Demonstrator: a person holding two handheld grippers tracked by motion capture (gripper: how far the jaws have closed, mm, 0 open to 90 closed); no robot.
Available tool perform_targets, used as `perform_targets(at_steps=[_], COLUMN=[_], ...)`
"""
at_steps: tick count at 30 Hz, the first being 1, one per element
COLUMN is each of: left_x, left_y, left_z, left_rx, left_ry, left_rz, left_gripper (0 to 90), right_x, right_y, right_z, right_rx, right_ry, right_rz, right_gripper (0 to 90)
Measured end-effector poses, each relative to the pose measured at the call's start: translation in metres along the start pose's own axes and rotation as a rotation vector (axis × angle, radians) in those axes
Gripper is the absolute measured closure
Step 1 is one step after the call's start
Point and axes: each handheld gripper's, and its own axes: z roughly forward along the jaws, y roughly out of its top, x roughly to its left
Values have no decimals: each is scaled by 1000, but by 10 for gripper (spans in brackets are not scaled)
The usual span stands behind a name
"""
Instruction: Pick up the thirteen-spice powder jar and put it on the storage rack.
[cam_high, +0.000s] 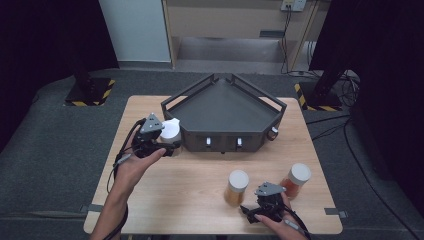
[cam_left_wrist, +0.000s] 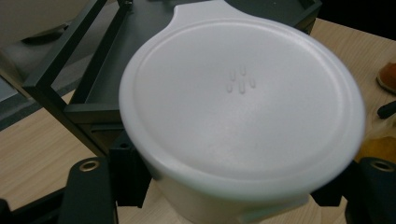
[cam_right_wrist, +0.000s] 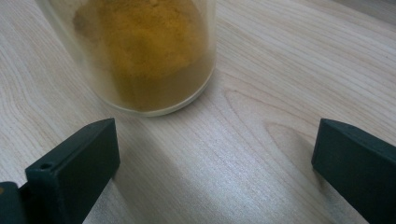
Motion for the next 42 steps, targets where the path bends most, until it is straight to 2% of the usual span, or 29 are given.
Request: perform_targets(at_steps=[6, 23, 27, 42], left_x=[-1, 6, 7, 15], left_y=[12, 37, 43, 60], left_z=[2, 4, 5, 15], left_rx=[-3, -25, -23, -34], left_ry=[-6, -4, -1, 5], left_rz=[15, 4, 15, 9], left_gripper=[291, 291, 291, 291], right_x=[0, 0, 0, 0], right_y=[0, 0, 0, 0], right_z=[0, 0, 0, 0], right_rx=[0, 0, 2, 2], right_ry=[0, 0, 2, 2], right_rz=[0, 0, 2, 3], right_gripper=[11, 11, 11, 11])
